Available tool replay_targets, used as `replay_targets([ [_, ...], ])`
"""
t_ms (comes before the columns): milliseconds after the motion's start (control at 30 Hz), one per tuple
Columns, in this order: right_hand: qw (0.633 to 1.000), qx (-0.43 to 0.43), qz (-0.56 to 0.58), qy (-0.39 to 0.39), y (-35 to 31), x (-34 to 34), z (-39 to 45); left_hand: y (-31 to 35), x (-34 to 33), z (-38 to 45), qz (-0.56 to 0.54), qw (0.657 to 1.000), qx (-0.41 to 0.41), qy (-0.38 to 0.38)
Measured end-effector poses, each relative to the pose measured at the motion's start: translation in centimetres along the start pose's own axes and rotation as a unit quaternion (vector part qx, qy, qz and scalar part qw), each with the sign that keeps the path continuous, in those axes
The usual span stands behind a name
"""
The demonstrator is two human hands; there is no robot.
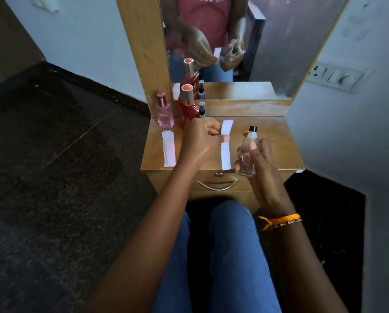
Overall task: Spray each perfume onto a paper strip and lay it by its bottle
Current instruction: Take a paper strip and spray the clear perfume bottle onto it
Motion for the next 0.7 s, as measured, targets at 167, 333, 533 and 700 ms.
replay_targets([
  [167,0.993,-0.024,0.1,-0.05,-0.5,-0.9,-0.5,0.4,0.4,-1.2,-0.037,0.999,0.015,0.015],
  [333,0.983,-0.026,0.164,-0.079,-0.3,-1.3,-0.6,-0.2,0.4,-2.3,-0.125,0.989,0.075,-0.013],
  [533,0.967,-0.047,0.231,-0.101,0.0,-1.3,-1.0,-0.8,0.7,-3.0,-0.166,0.98,0.113,0.0],
  [700,0.968,-0.046,0.227,-0.096,0.6,-1.0,-1.2,-1.3,0.9,-3.2,-0.179,0.975,0.133,0.023],
])
Point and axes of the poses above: each hand's wrist, its own z-axis towards the middle knuckle, its own x-axis out of the back of the hand, y = z × x, the point moved 3 cm from there along z, towards the middle knuckle, and after that the axes turned 2 degrees about -x, right-handed, at the moved point
